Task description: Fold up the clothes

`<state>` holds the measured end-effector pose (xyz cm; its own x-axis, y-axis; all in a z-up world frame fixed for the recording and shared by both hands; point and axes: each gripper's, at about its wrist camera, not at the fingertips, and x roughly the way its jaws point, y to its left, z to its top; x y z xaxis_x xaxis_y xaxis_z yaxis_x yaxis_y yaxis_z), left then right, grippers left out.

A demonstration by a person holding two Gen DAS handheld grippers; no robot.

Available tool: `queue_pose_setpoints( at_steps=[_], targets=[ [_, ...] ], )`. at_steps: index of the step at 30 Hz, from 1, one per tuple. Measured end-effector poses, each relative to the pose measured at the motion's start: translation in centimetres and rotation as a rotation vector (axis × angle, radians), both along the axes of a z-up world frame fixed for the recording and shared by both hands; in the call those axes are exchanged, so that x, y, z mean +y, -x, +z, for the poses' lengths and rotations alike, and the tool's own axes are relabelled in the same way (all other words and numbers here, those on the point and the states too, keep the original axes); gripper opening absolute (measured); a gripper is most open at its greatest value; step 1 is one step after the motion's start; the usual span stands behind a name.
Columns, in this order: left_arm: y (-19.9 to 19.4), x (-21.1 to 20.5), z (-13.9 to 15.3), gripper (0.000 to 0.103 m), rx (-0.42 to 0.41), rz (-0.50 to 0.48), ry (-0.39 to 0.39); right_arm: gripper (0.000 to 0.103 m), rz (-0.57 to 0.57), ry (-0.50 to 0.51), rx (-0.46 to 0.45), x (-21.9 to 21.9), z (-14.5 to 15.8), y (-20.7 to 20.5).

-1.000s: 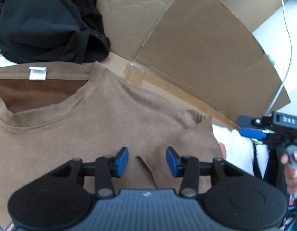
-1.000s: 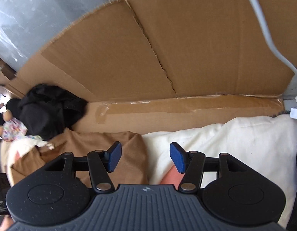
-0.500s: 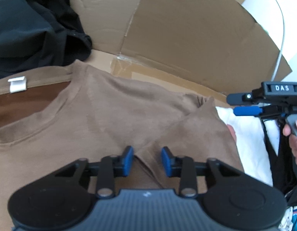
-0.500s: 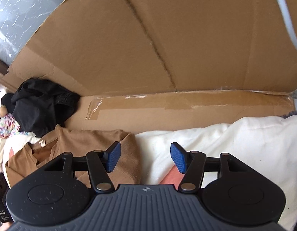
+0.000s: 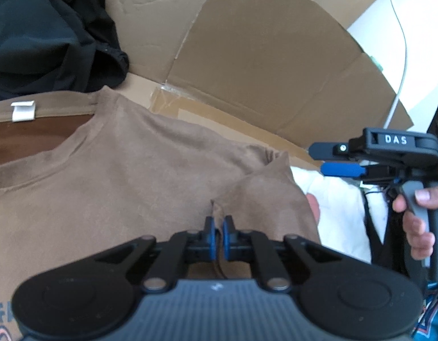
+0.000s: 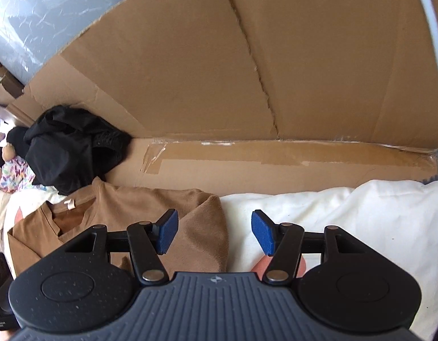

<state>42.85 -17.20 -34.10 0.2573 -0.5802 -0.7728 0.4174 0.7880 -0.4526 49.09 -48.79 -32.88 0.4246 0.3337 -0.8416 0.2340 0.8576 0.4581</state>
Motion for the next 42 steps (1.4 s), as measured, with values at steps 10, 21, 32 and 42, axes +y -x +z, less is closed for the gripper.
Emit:
queue_pose_setpoints(
  at_steps=[10, 21, 32, 42],
  targets=[
    [0.5, 2.0, 0.0, 0.006, 0.04, 0.116, -0.016, 0.063, 0.009, 0.026, -0.045, -0.1, 1.5, -0.8],
    [1.0, 1.5, -0.3, 0.006, 0.031, 0.111, -0.032, 0.063, 0.01, 0.03, -0.029, -0.3, 0.4, -1.5],
    [1.2, 1.0, -1.0, 0.006, 0.037, 0.101, -0.044, 0.063, 0.095, 0.115, -0.05, 0.1, 1.8, -2.8],
    [1.5, 1.0, -1.5, 0.006, 0.059, 0.1, 0.003, 0.063, 0.12, 0.108, 0.065, 2.4, 0.4, -5.0]
  ],
)
